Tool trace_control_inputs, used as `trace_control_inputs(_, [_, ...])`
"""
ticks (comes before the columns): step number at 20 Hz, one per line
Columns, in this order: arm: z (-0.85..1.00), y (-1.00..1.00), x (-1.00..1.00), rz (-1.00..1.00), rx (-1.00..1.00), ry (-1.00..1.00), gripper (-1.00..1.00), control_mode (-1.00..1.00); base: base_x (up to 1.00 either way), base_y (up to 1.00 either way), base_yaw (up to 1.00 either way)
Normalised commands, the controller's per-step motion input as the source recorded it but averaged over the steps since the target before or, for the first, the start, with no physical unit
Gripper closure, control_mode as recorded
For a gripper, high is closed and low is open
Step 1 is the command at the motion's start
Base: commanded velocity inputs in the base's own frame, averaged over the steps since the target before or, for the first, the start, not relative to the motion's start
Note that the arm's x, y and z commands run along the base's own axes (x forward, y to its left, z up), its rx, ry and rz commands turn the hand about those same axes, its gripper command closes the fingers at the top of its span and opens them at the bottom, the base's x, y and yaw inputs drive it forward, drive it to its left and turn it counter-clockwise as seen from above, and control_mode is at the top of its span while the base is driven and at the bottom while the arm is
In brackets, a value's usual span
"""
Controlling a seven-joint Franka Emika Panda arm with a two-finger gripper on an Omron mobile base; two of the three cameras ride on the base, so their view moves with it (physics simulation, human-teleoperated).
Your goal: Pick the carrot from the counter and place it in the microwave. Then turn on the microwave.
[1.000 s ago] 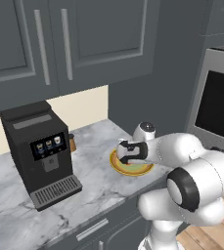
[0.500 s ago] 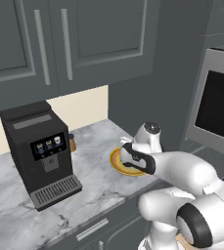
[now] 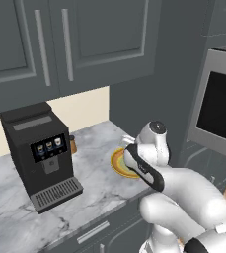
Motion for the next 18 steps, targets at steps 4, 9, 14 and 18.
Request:
trace_control_inputs(4, [0.20, -0.08, -0.30, 0.00, 0.00, -0.14, 1.00, -1.00, 0.00, 0.00, 0.00])
trace_control_inputs(9, [0.22, -0.11, -0.29, 0.00, 0.00, -0.13, 1.00, -1.00, 0.00, 0.00, 0.00])
trace_control_inputs(14, [0.22, -0.11, -0.30, 0.00, 0.00, -0.11, 1.00, -1.00, 0.00, 0.00, 0.00])
trace_control_inputs(18, [0.24, -0.11, -0.31, 0.00, 0.00, -0.09, 1.00, -1.00, 0.00, 0.00, 0.00])
